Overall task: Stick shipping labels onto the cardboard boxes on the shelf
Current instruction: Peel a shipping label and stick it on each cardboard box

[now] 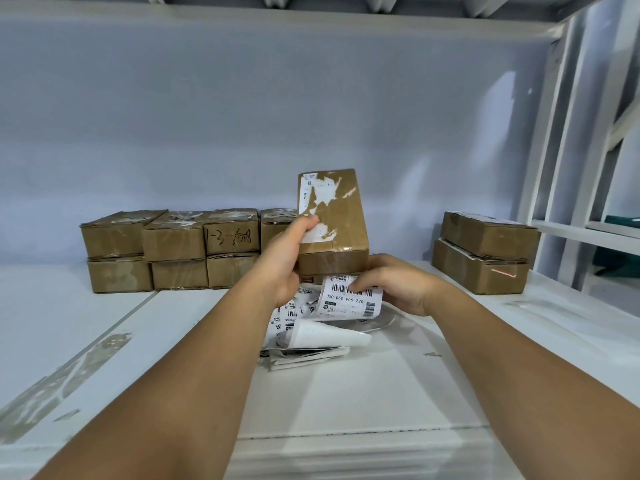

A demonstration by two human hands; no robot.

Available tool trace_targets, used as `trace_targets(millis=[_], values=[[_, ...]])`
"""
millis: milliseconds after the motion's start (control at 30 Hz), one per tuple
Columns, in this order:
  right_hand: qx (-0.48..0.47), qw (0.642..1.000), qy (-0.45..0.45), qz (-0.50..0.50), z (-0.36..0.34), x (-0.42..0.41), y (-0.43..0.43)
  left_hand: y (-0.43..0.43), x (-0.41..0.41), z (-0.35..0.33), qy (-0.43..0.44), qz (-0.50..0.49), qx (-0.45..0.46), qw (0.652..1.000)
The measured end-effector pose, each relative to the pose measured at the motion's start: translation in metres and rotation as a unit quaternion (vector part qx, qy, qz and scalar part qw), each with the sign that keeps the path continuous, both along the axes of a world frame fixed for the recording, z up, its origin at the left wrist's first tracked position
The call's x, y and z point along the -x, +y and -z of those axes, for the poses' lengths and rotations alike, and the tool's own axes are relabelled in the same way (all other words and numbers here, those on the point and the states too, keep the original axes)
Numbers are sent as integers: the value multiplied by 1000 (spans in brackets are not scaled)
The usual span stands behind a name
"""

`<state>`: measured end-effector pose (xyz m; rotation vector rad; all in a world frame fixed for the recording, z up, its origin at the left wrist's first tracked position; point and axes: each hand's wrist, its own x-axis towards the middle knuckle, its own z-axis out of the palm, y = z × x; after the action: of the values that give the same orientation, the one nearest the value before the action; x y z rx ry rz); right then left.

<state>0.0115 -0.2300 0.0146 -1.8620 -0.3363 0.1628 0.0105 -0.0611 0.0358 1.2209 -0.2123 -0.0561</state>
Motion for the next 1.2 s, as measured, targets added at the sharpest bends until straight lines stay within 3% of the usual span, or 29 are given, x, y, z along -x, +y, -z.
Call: trace_targets(millis=[200, 400, 467, 567, 700, 1067, 1200], values=[[-95, 995, -16, 26, -5, -1, -3, 1, 10, -8, -50, 23, 165, 985], [-202, 978, -16, 55, -8, -4, -8, 3, 12, -10, -50, 11, 208, 977], [-198, 975, -23, 101, -10, -5, -10, 3, 12, -10, -48, 5, 212, 976], [-211, 958, -38, 191, -10, -9, -15, 3, 10, -9, -49, -24, 185, 981], [-302, 919, -49, 248, -14, -12, -23, 0, 8, -8, -73, -112, 93, 987], [-478, 860, -41, 174, -23, -1, -33, -8, 13, -14, -120, -220, -10, 968], [-510, 843, -43, 166, -22, 2, -36, -9, 20, -17, -189, -267, -126, 936]])
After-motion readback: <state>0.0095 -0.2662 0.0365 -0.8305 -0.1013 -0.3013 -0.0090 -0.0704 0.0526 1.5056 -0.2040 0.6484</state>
